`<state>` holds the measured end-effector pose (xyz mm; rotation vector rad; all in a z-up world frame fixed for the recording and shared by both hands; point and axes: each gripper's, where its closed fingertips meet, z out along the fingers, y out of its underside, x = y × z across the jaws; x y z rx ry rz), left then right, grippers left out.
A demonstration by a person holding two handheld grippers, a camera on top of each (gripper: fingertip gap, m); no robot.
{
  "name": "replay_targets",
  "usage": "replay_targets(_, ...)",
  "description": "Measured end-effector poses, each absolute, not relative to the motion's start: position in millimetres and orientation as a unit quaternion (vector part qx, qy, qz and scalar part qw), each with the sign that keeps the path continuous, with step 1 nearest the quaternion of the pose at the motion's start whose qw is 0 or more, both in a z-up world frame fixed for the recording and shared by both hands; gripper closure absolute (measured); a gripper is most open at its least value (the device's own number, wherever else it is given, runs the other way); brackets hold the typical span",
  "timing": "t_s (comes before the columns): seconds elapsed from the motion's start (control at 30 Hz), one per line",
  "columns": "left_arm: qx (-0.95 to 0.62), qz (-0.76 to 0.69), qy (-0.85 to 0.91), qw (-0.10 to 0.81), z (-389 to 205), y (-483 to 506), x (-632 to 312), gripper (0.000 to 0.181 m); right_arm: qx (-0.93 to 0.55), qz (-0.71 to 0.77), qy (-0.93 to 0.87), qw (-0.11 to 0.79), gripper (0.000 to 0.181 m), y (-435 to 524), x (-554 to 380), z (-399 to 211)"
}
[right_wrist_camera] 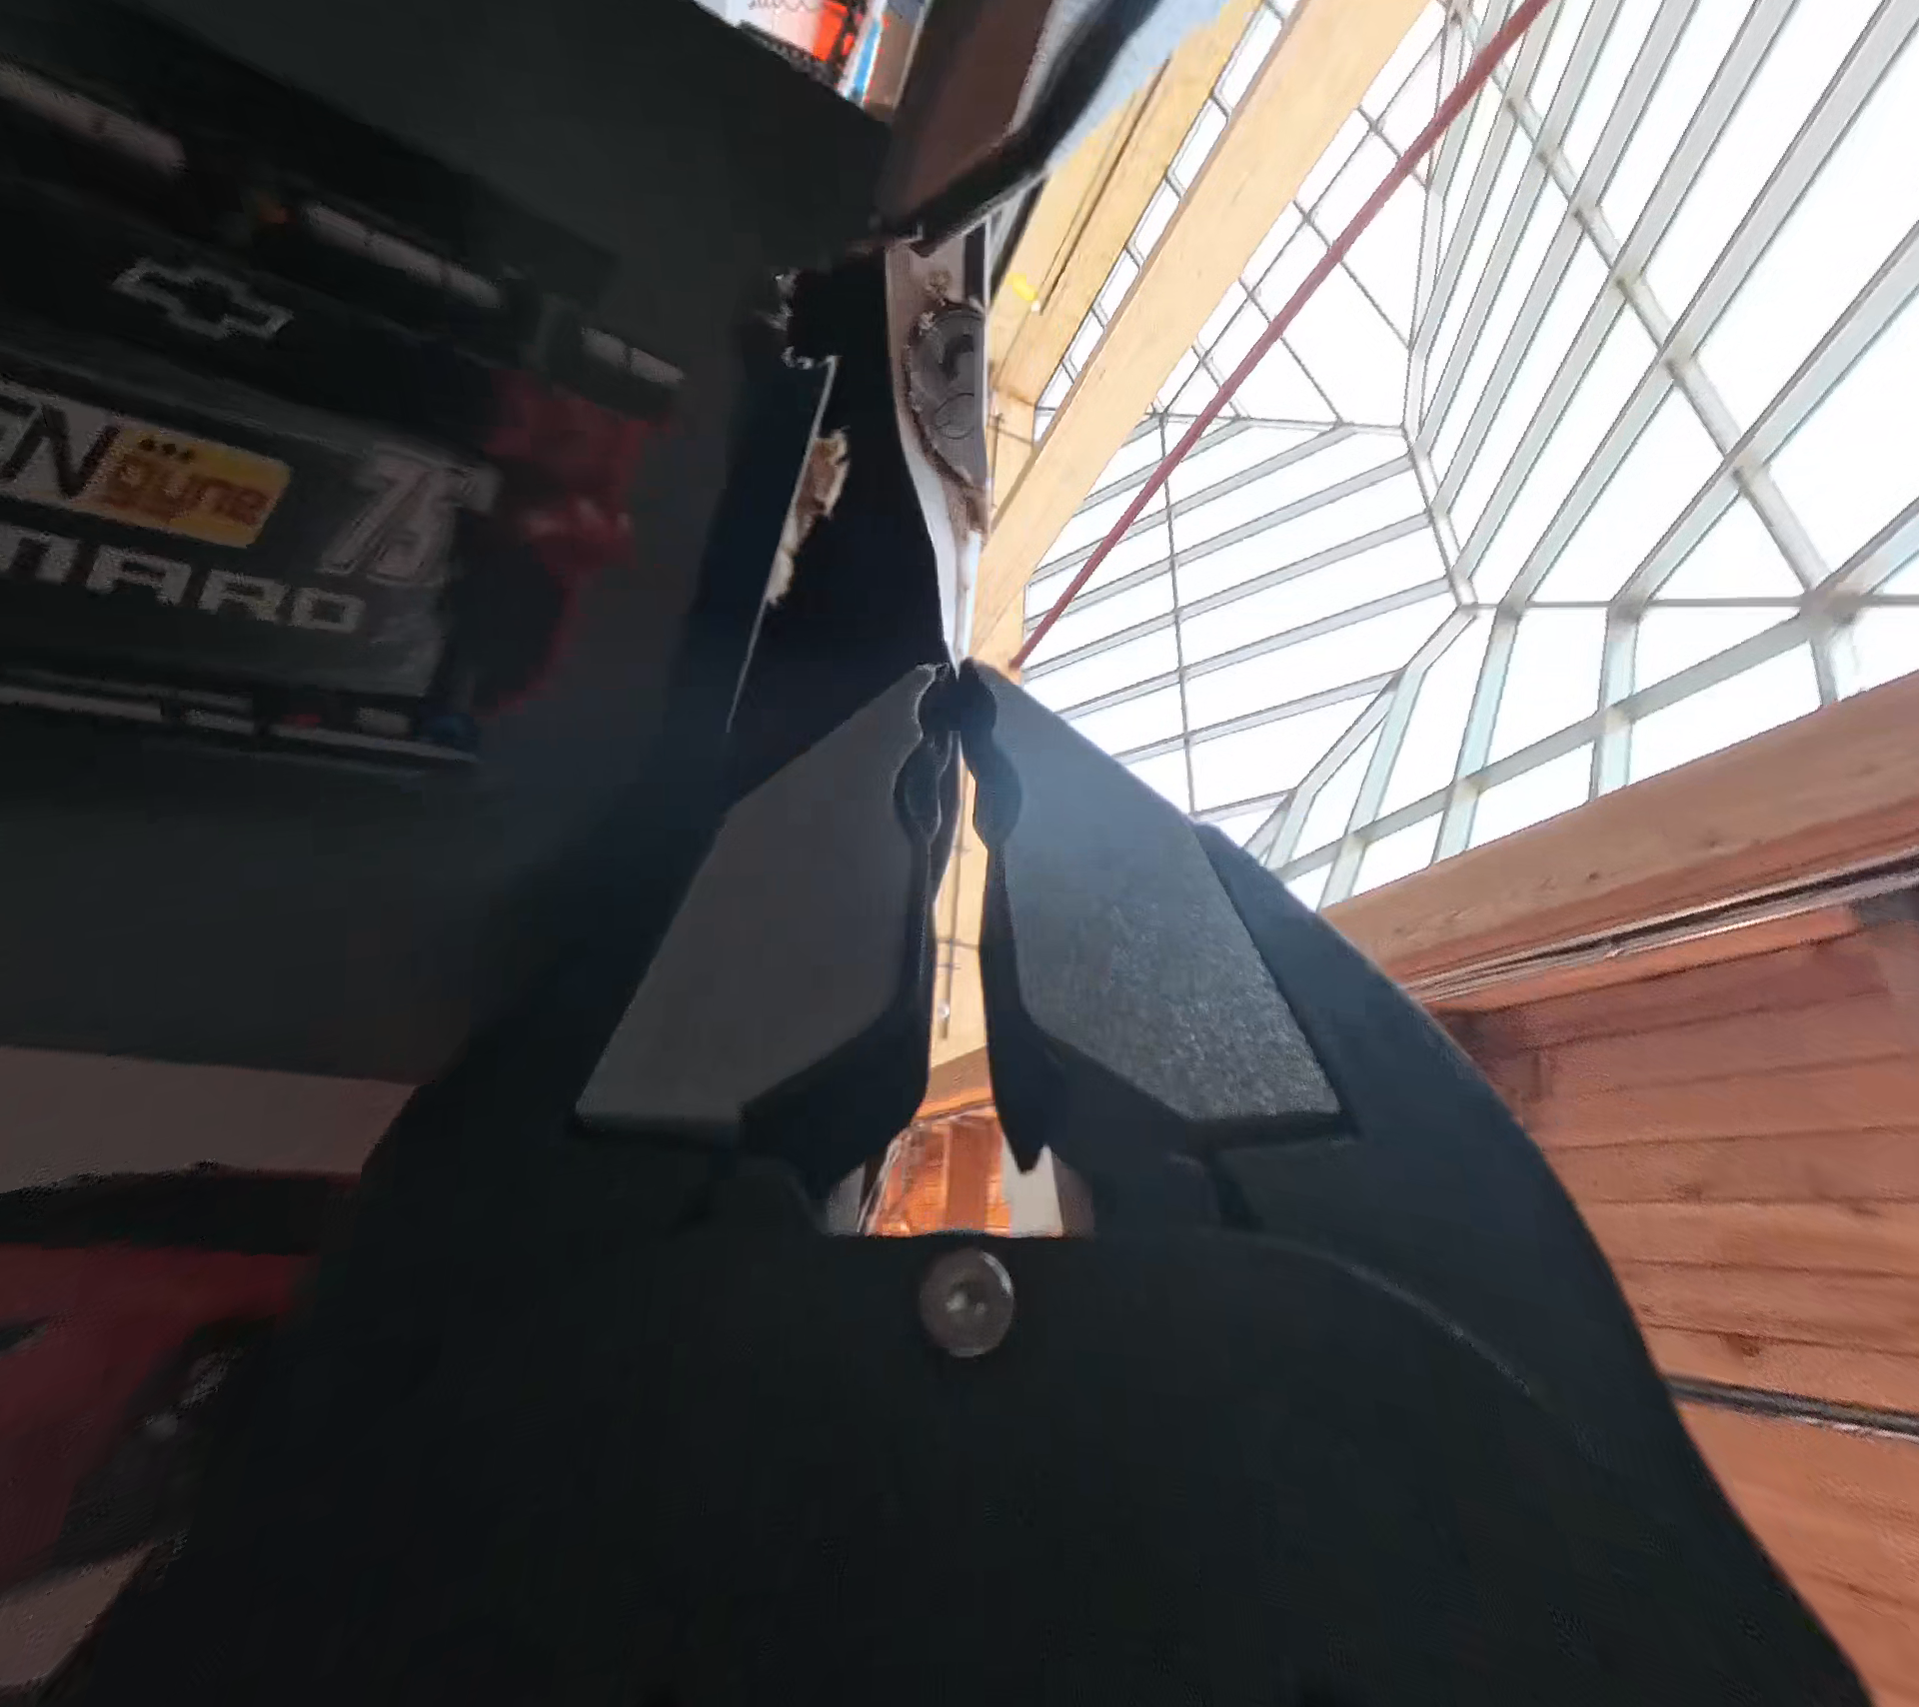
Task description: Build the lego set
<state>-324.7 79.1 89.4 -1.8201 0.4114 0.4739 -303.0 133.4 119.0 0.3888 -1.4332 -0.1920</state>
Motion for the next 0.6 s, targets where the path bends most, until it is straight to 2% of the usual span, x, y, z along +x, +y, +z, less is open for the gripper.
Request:
replay_targets(0.23,-0.719,0.373,0.221,0.543,90.5,79.0,-321.5,0.181,0.105,-0.040,-0.662,0.741,0.181,132.4,-300.8,124.5)
replay_targets(0.4,-0.650,0.419,0.198,0.603,129.9,72.9,-299.1,0.179,-0.023,0.058,-0.720,0.691,0.181,135.3,-306.8,136.7)
replay_targets(0.5,-0.676,0.468,0.203,0.532,123.4,82.2,-306.3,0.146,-0.051,0.077,-0.738,0.669,0.181,137.1,-307.1,135.6)
replay_targets(0.57,-0.703,0.464,0.210,0.496,108.2,89.9,-311.5,0.137,-0.072,0.100,-0.744,0.657,0.181,137.3,-305.9,135.7)
replay_targets(0.6,-0.703,0.476,0.212,0.484,106.7,91.8,-316.2,0.141,-0.077,0.113,-0.746,0.652,0.181,135.6,-304.4,135.9)
